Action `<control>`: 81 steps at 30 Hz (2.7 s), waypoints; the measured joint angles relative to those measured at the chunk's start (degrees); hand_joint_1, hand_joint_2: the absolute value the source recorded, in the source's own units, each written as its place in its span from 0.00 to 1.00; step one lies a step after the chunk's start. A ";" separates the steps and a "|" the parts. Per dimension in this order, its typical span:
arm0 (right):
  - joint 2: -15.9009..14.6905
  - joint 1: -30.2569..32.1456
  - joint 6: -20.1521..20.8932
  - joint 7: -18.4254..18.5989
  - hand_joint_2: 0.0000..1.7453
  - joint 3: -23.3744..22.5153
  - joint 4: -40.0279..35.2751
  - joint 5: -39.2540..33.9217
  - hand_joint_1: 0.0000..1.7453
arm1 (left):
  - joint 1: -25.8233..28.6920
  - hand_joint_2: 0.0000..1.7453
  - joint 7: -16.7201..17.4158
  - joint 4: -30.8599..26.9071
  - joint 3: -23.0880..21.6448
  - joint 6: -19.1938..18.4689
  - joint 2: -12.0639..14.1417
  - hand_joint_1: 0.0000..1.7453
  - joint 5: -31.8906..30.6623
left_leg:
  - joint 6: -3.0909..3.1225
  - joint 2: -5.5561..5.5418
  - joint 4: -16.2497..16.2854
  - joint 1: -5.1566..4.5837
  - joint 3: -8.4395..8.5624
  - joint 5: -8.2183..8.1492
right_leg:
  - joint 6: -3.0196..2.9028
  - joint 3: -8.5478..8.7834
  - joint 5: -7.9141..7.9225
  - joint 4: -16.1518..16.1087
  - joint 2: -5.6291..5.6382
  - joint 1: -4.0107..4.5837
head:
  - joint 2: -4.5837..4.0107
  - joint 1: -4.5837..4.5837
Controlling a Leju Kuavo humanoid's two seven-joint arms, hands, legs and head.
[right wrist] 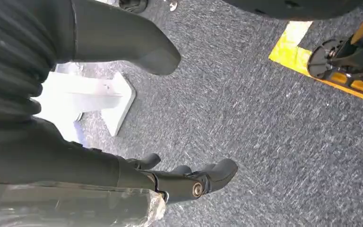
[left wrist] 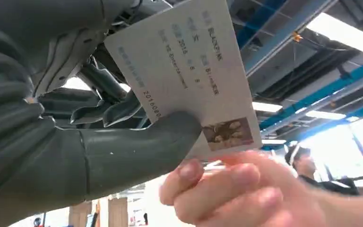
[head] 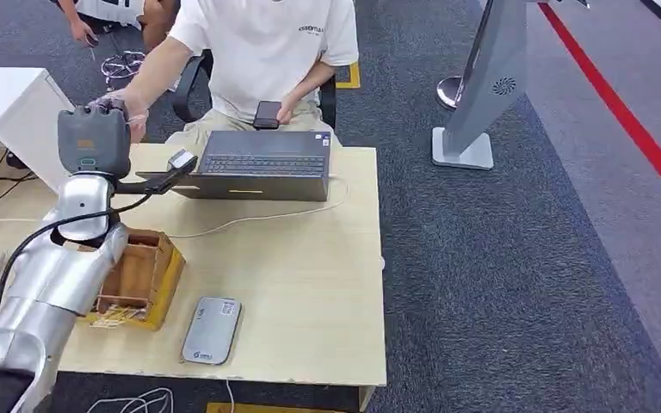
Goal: Pass the card to the sensor for recognition and then transmit it.
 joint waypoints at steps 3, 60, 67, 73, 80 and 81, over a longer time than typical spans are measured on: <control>0.02 -0.24 0.26 0.22 1.00 0.33 0.00 0.15 0.00 | -1.83 1.00 -0.44 3.59 -1.20 0.42 -0.88 1.00 0.00 | 0.01 -0.01 0.00 -0.02 -0.03 -0.01 | 0.00 0.00 0.00 0.00 -0.04 -0.01 | 0.00 0.02; -0.02 2.44 -1.60 1.36 1.00 -4.96 0.00 -7.63 0.00 | 61.35 1.00 0.51 -51.35 -8.40 -3.80 7.90 0.00 7.02 | 0.13 0.13 -0.07 -0.01 -0.14 -0.31 | 0.03 -0.14 -0.28 -0.05 0.05 0.00 | 0.00 -0.02; -0.02 2.53 -1.73 1.36 1.00 -6.16 0.00 -7.74 0.00 | 64.52 1.00 8.08 -51.38 -11.28 -5.83 14.89 0.00 11.34 | 0.11 0.09 -0.09 0.02 -0.13 -0.29 | -0.02 -0.08 -0.31 -0.04 -0.02 0.01 | 0.00 -0.02; -0.02 2.55 -1.88 1.60 1.00 -6.82 0.00 -7.34 0.00 | 66.33 1.00 12.80 -51.24 -11.78 -4.35 16.74 0.00 12.53 | 0.11 0.06 -0.08 0.00 -0.14 -0.29 | -0.02 -0.07 -0.31 -0.04 -0.06 0.00 | 0.00 -0.04; -0.02 2.57 -1.99 0.90 1.00 -6.89 0.00 -5.79 0.00 | 67.75 1.00 6.48 -49.09 -6.35 10.87 13.66 0.00 4.99 | 0.11 0.04 -0.08 0.00 -0.13 -0.29 | -0.02 -0.05 -0.31 -0.04 -0.08 0.01 | 0.00 -0.02; -0.02 2.56 -1.99 0.81 1.00 -6.88 0.00 -5.66 0.00 | 67.87 1.00 5.37 -48.71 -5.50 12.32 13.17 0.00 4.37 | 0.11 0.04 -0.08 0.00 -0.13 -0.29 | -0.02 -0.04 -0.31 -0.04 -0.09 0.01 | 0.00 -0.02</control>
